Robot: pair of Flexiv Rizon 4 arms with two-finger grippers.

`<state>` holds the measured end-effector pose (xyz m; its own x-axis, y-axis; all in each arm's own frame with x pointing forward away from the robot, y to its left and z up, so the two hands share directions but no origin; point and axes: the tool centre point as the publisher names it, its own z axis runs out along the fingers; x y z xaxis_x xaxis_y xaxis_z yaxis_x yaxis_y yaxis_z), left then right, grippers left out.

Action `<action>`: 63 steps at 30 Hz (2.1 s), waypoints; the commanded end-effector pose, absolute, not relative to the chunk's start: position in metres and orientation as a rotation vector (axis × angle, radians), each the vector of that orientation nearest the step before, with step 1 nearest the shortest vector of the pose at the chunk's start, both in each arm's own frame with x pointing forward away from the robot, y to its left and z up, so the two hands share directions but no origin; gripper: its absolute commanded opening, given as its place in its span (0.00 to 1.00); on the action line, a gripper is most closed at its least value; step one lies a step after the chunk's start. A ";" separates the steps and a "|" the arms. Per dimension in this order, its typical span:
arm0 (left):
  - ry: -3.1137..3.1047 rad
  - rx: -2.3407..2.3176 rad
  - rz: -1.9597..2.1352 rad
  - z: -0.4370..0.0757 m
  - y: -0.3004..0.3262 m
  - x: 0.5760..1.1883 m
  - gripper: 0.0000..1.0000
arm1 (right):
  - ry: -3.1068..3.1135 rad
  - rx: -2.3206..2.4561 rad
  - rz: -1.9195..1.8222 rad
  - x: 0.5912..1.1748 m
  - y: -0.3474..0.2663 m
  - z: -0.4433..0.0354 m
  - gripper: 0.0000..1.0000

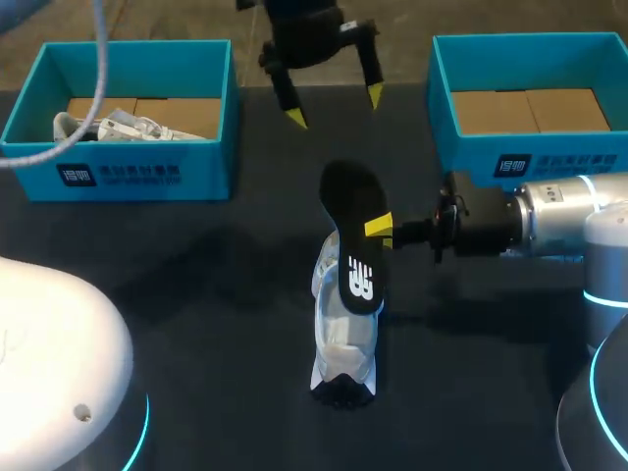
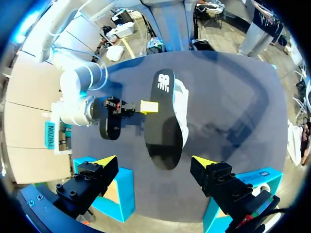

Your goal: Take the shoe out of the shoebox, open the shoe tongue, remove and reinsert the insole, then place the shoe into the shoebox

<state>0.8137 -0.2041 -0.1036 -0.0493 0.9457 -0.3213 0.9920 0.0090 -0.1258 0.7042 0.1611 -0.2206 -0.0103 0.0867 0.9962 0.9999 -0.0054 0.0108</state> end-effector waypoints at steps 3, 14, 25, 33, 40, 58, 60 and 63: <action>1.775 1.542 -0.895 -0.117 -0.164 0.796 1.00 | -1.276 -1.275 -1.182 0.703 0.162 -0.221 0.00; 1.714 1.466 -0.968 -0.111 -0.153 0.788 1.00 | -1.276 -1.275 -1.182 0.703 0.162 -0.221 0.00; 1.732 1.417 -0.954 -0.118 -0.150 0.786 1.00 | -1.276 -1.275 -1.182 0.703 0.162 -0.221 0.00; 1.731 1.190 -1.010 -0.164 -0.139 0.769 1.00 | -1.276 -1.275 -1.182 0.703 0.162 -0.221 0.00; 1.396 1.144 -1.313 -0.177 -0.123 0.760 1.00 | -1.276 -1.275 -1.182 0.703 0.162 -0.221 0.00; 1.366 1.058 -1.297 -0.207 -0.139 0.758 1.00 | -1.223 -1.274 -1.261 0.695 0.163 -0.219 0.00; 1.348 1.032 -1.310 -0.209 -0.141 0.758 1.00 | -1.205 -1.273 -1.283 0.691 0.163 -0.219 0.00; 1.335 1.022 -1.300 -0.209 -0.145 0.757 1.00 | -1.184 -1.275 -1.318 0.682 0.166 -0.221 0.00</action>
